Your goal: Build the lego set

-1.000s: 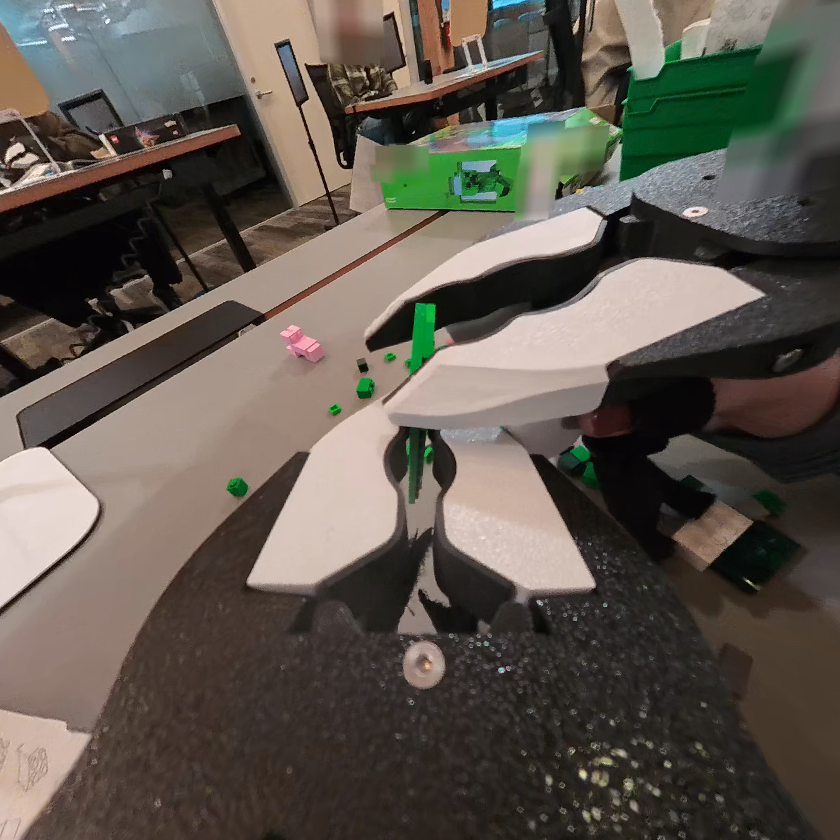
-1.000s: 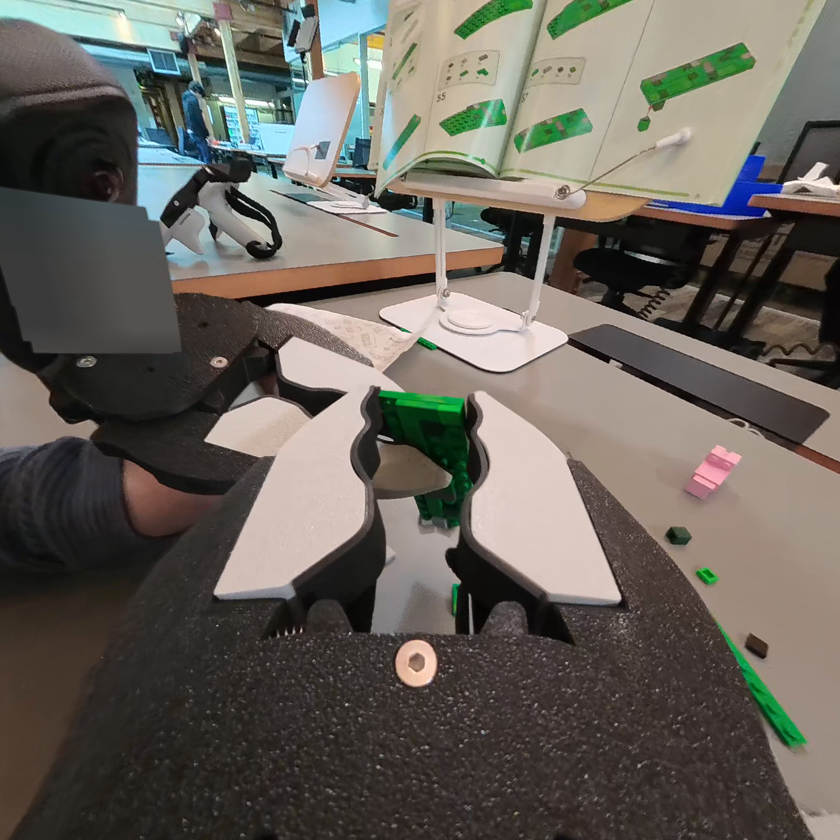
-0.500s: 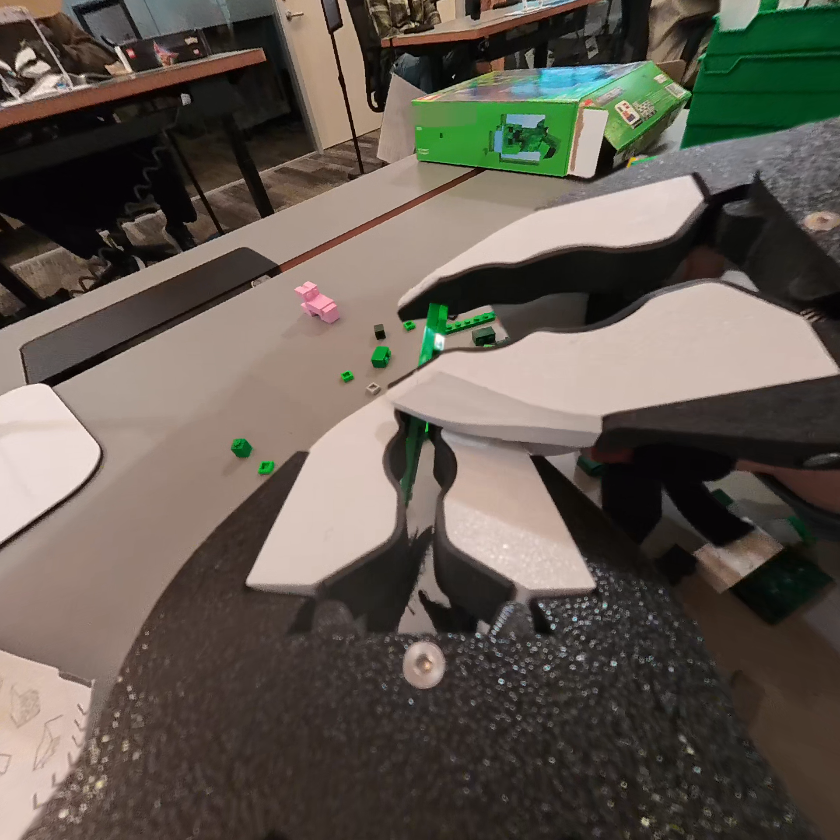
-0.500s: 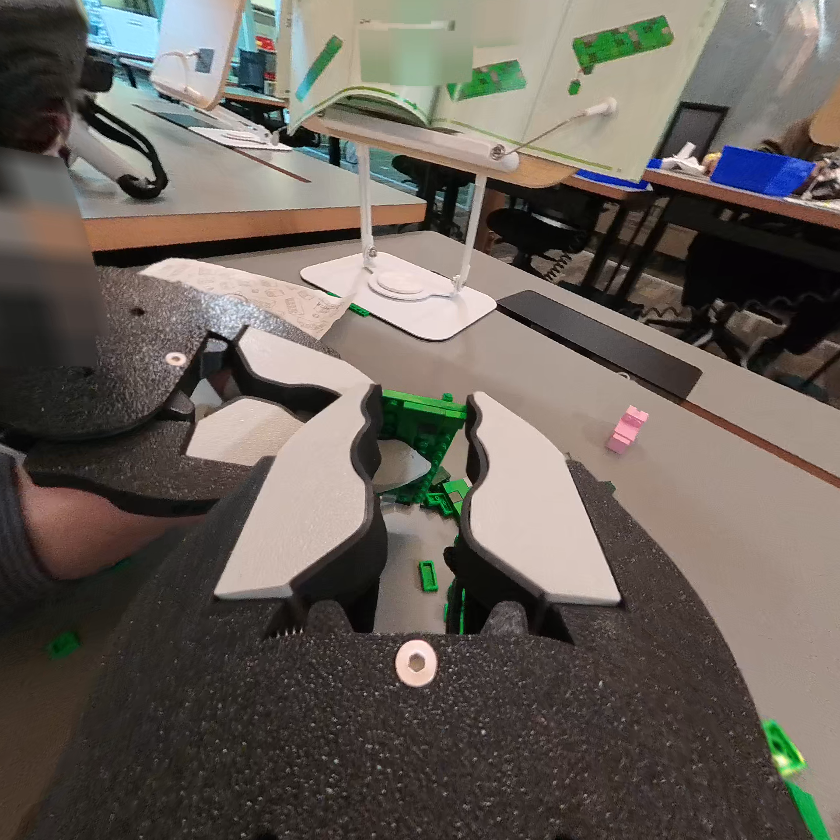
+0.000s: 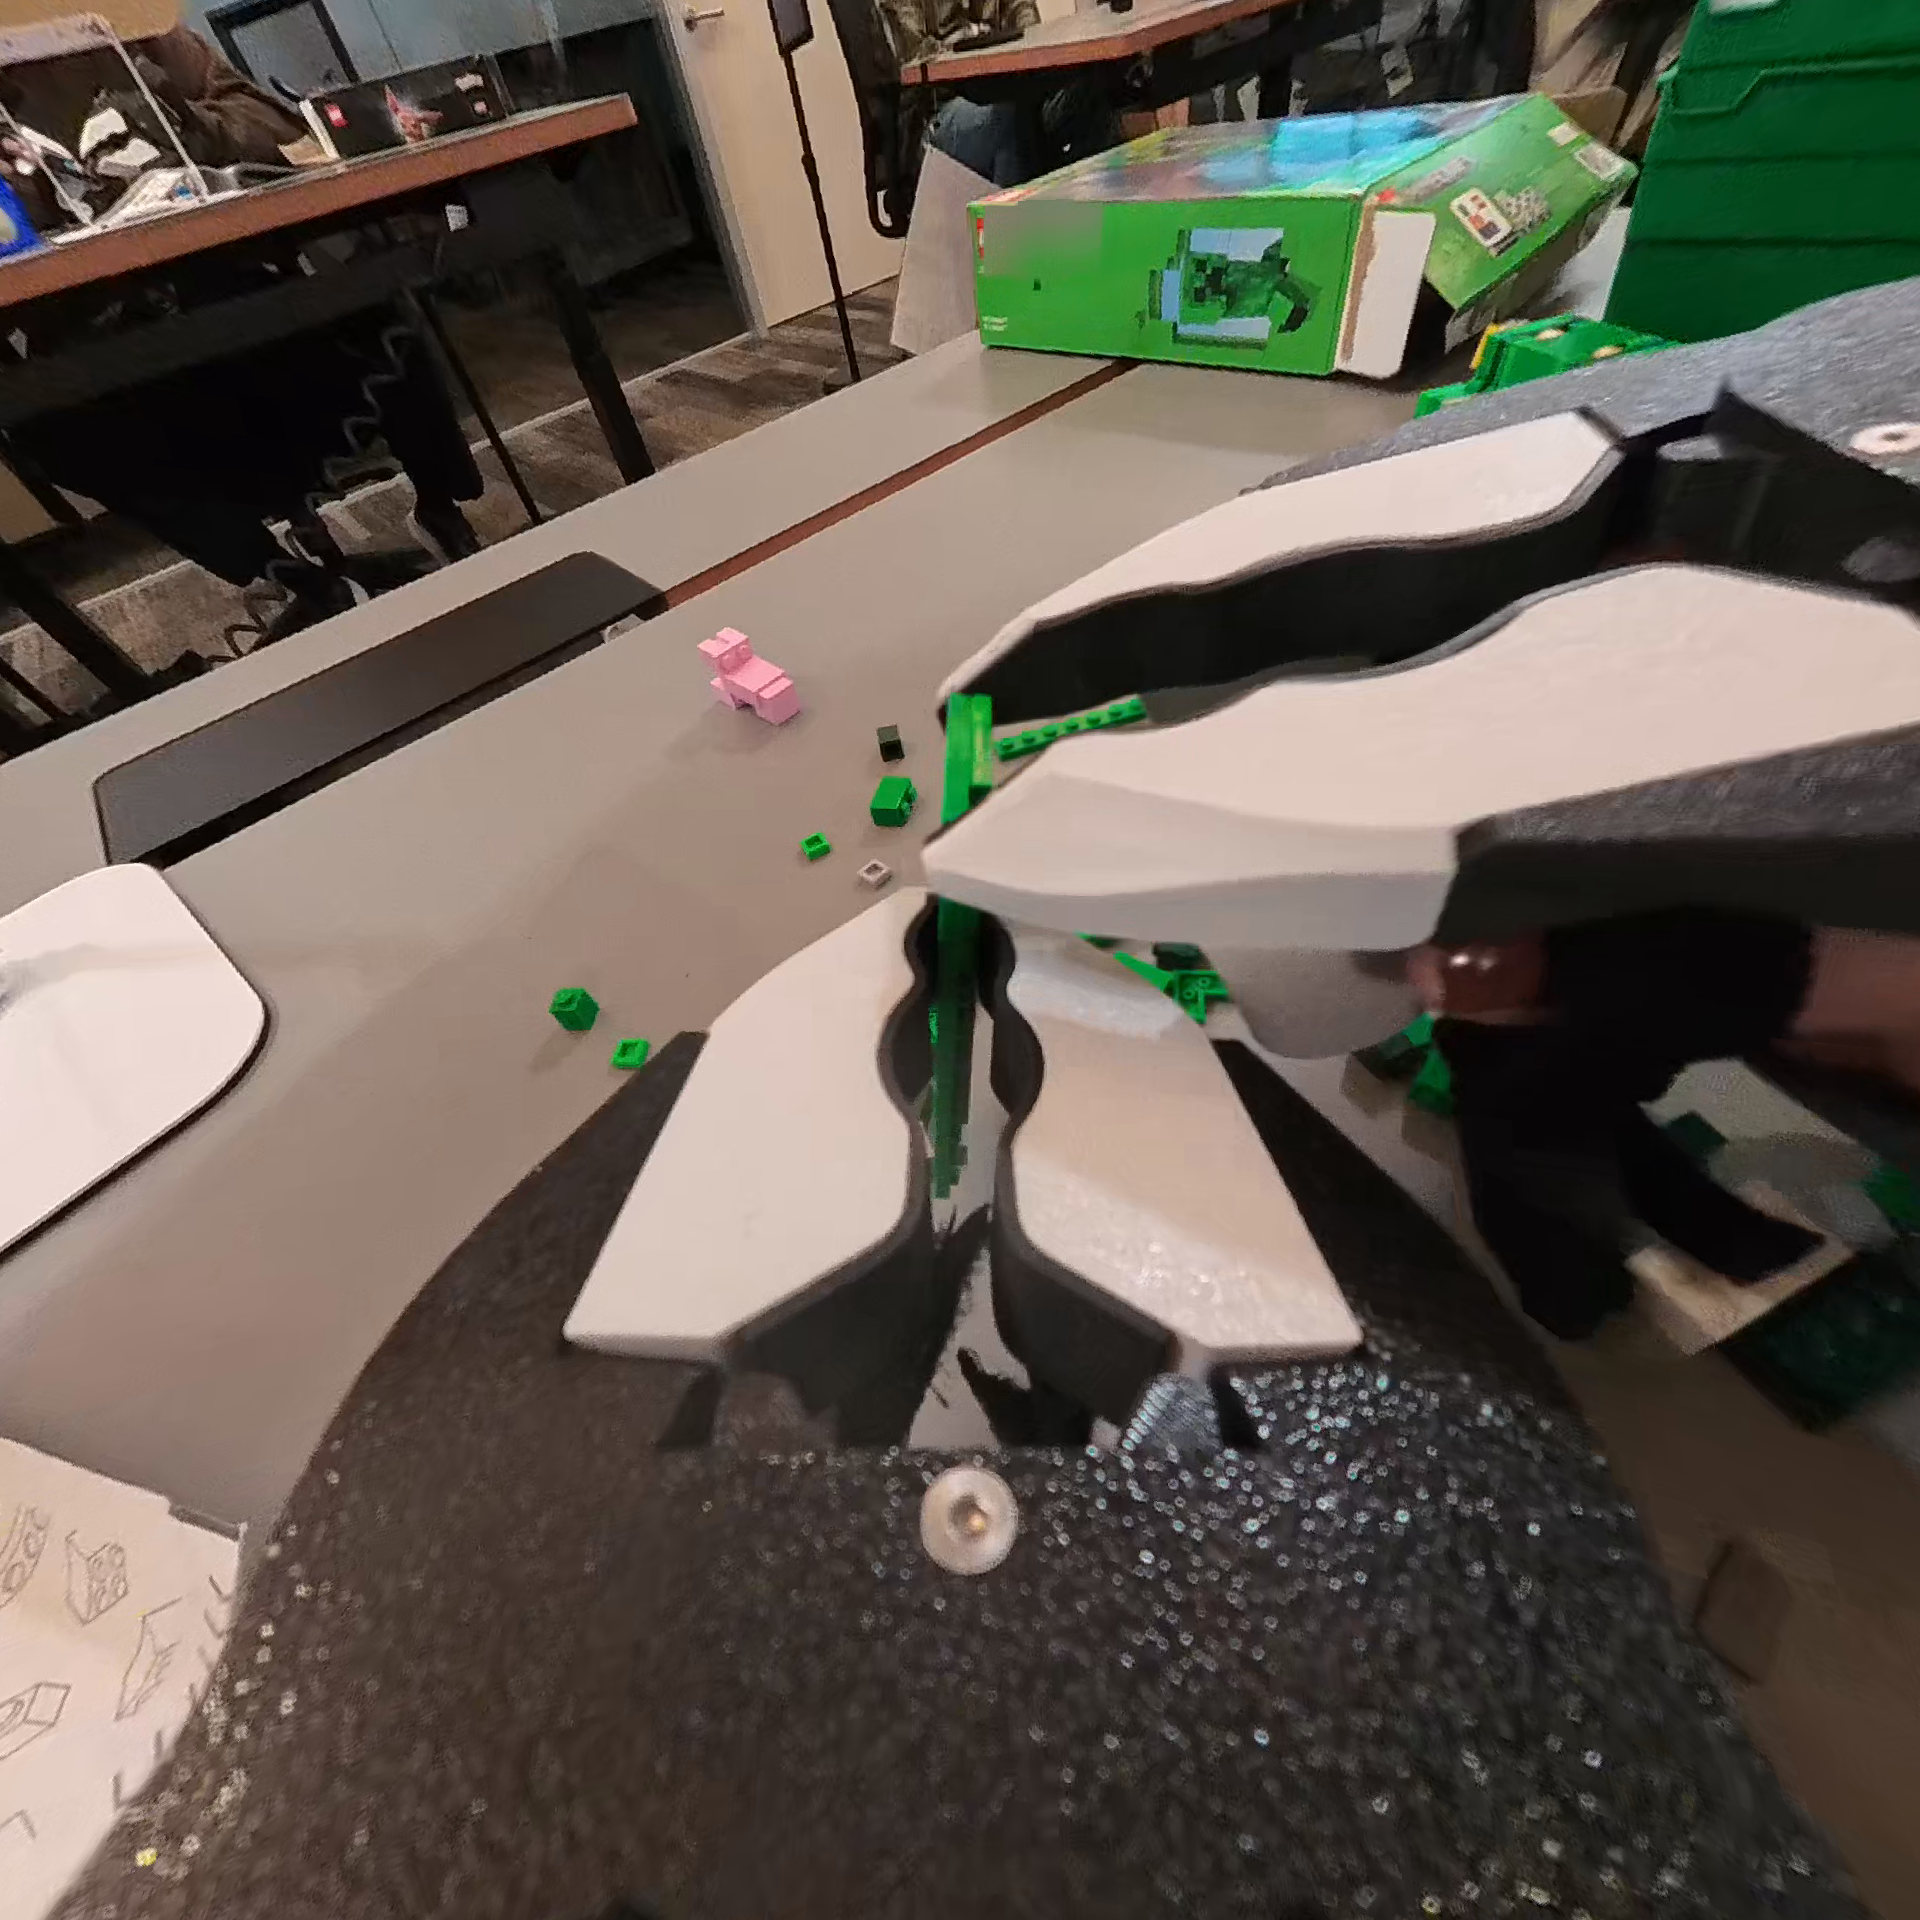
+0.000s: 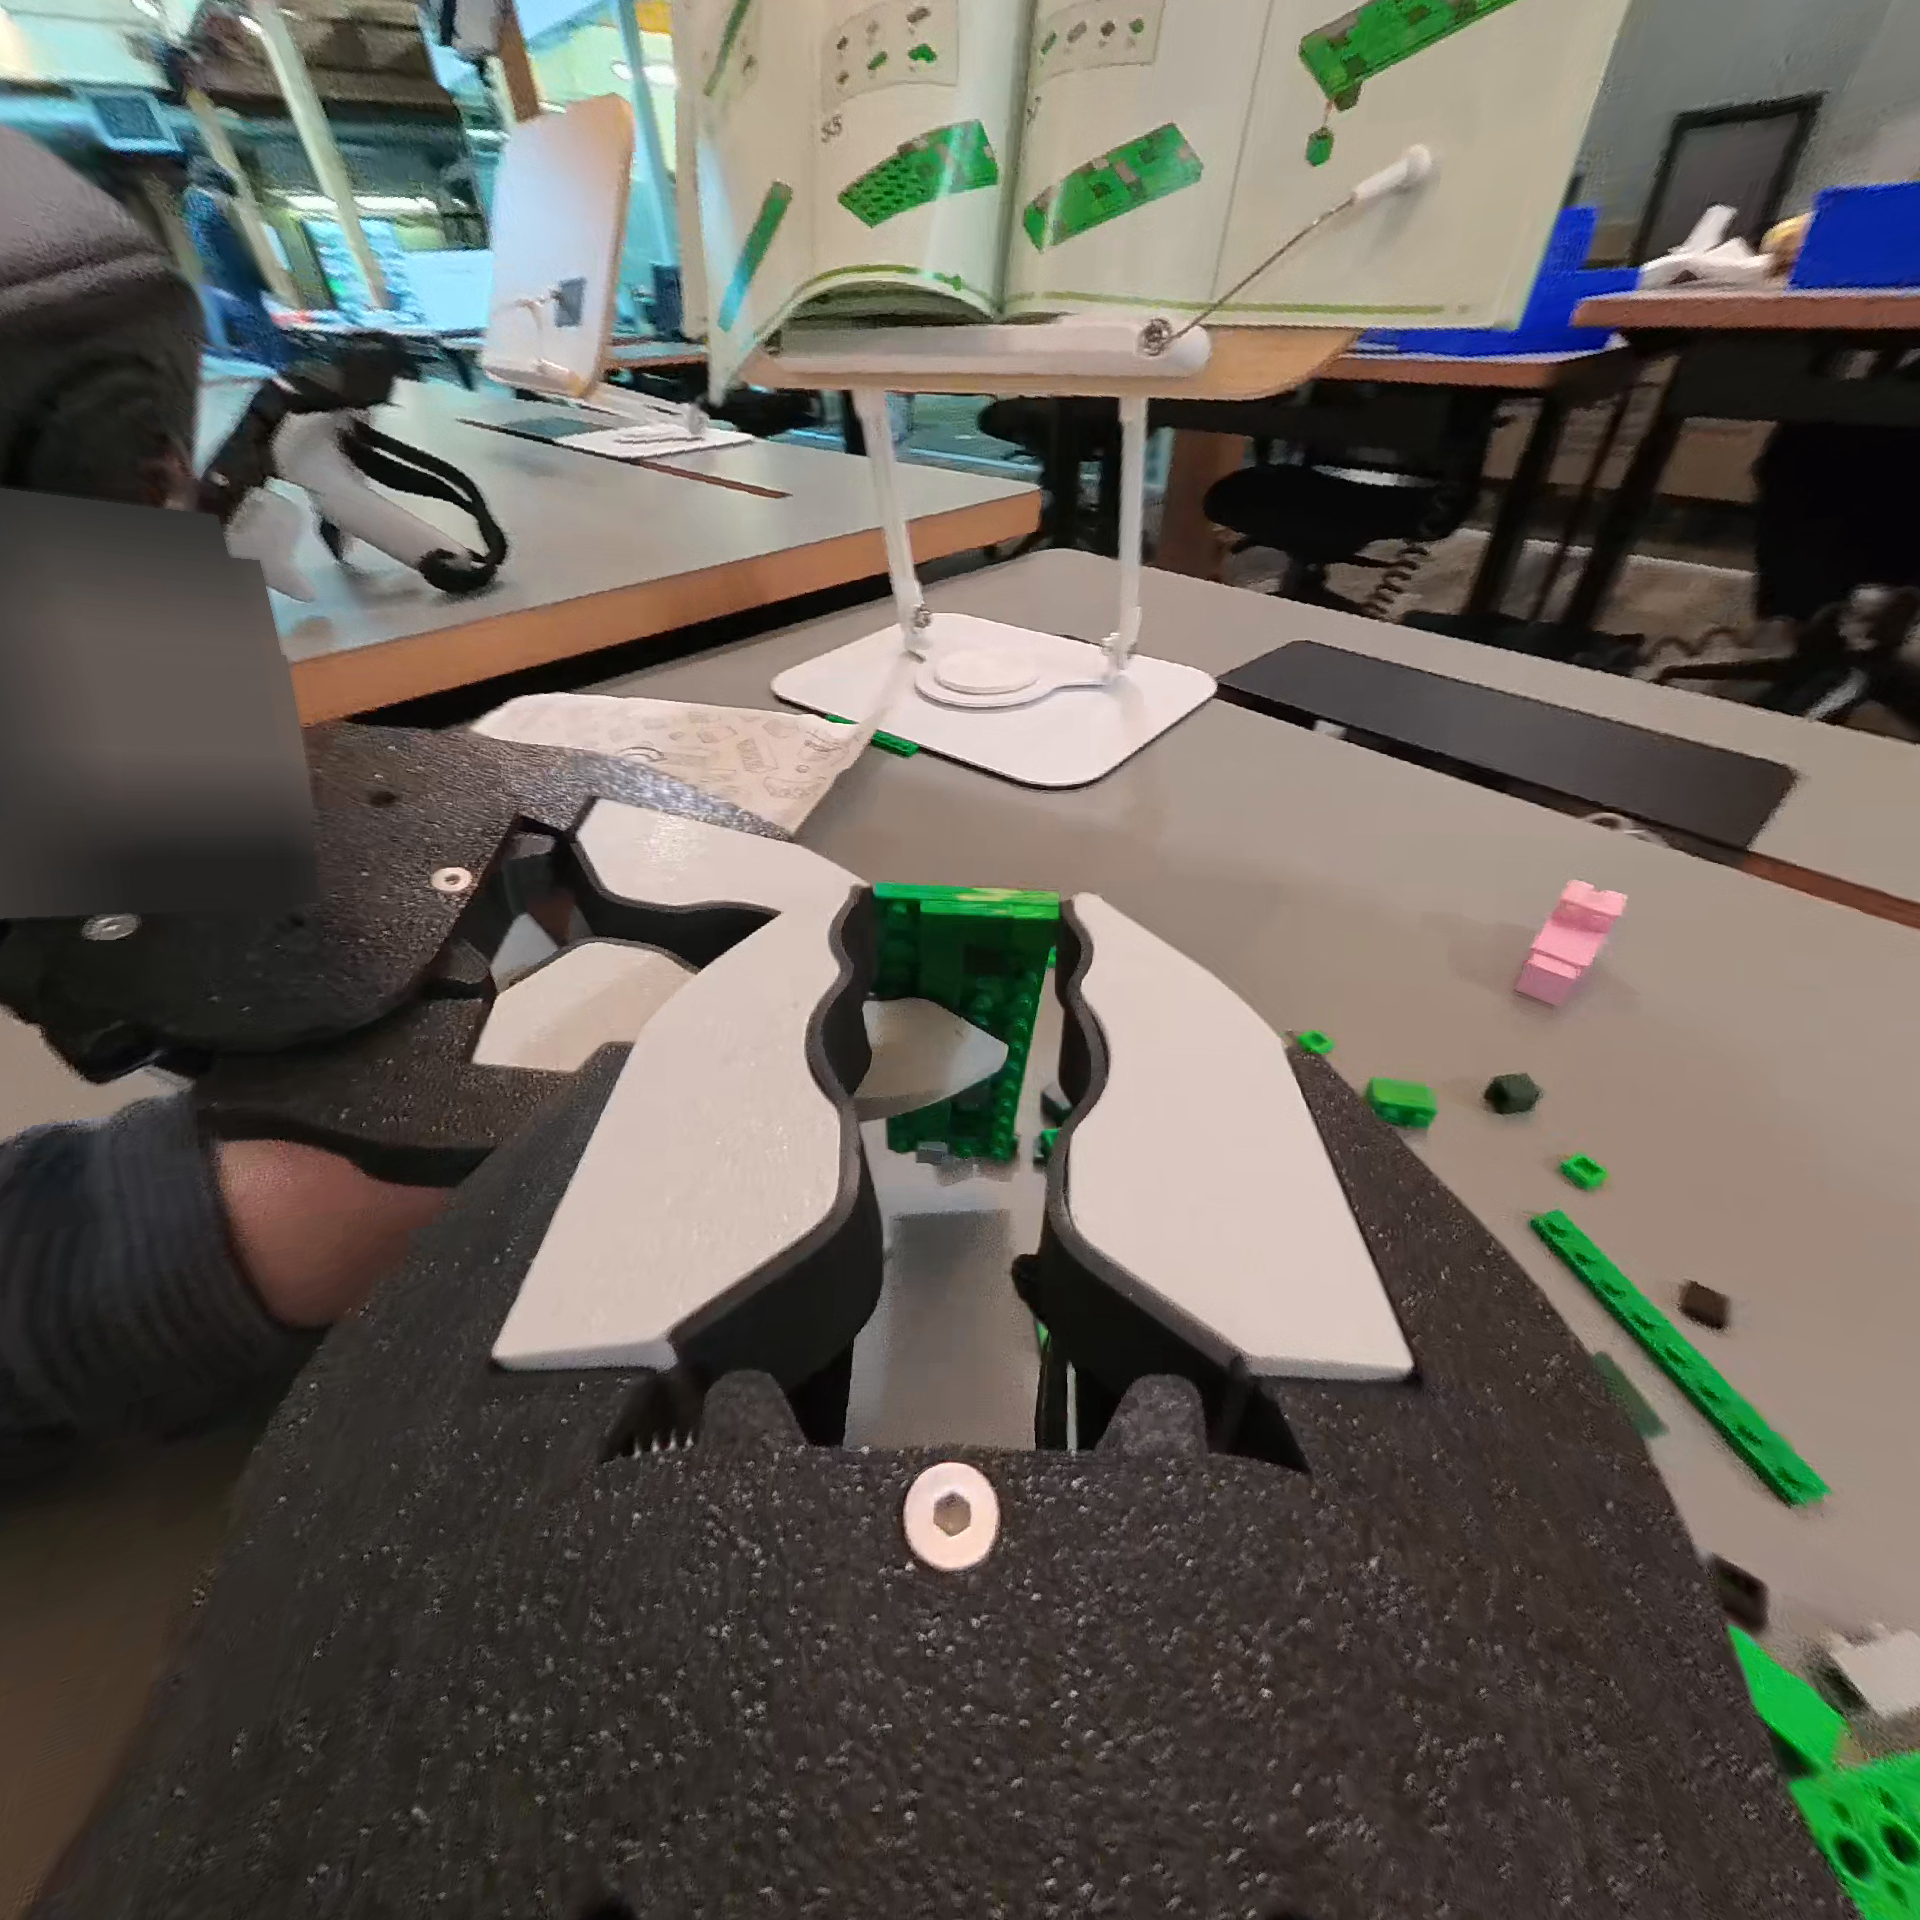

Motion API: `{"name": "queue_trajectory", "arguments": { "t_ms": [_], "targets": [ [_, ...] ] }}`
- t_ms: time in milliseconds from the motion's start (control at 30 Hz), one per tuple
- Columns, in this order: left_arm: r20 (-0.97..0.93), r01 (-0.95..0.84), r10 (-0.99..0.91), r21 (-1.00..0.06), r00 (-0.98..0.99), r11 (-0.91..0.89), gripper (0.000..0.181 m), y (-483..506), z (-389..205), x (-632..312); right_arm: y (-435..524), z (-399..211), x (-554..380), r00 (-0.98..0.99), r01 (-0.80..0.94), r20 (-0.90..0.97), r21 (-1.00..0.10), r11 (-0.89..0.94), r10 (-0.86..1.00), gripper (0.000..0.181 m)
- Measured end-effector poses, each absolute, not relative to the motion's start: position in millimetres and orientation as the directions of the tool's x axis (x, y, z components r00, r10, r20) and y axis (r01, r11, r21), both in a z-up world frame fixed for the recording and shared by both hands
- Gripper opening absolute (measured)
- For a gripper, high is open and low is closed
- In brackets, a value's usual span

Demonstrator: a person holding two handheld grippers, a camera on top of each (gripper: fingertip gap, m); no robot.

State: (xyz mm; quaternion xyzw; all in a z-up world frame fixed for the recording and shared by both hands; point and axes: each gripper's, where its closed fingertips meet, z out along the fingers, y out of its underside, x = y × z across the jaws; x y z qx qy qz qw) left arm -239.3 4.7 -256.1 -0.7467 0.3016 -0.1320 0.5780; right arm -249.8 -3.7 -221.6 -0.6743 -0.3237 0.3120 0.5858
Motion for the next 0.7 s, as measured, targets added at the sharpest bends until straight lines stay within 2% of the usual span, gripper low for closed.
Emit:
{"name": "queue_trajectory", "arguments": {
  "t_ms": [167,400,533,567,633,700],
  "targets": [
    [-0.125,-0.276,-0.620,-0.949,0.775,-0.153,0.005,4,-256,-238,-4,-222,-249,0.569,0.069,-0.036,-0.993,-0.091,0.822,0.032],
    [-0.122,-0.278,-0.578,-0.942,0.807,-0.189,0.005,9,-259,-241,1,-224,-250,0.676,0.097,0.009,-0.992,-0.077,0.737,0.032],
    [-0.162,-0.302,-0.536,-0.935,0.829,-0.184,0.005,14,-257,-245,5,-224,-252,0.716,0.052,-0.027,-0.994,-0.092,0.697,0.032],
    [-0.178,-0.315,-0.525,-0.931,0.832,-0.184,0.005,16,-258,-247,6,-224,-251,0.726,0.041,-0.035,-0.995,-0.095,0.686,0.004],
    [-0.222,-0.347,-0.494,-0.921,0.841,-0.176,0.005,18,-258,-251,14,-222,-245,0.772,0.049,0.000,-0.997,-0.060,0.636,0.003],
    [-0.242,-0.367,-0.491,-0.914,0.837,-0.174,0.005,18,-257,-251,16,-222,-244,0.755,-0.001,-0.056,-0.996,-0.084,0.654,0.003]
  ]
}}
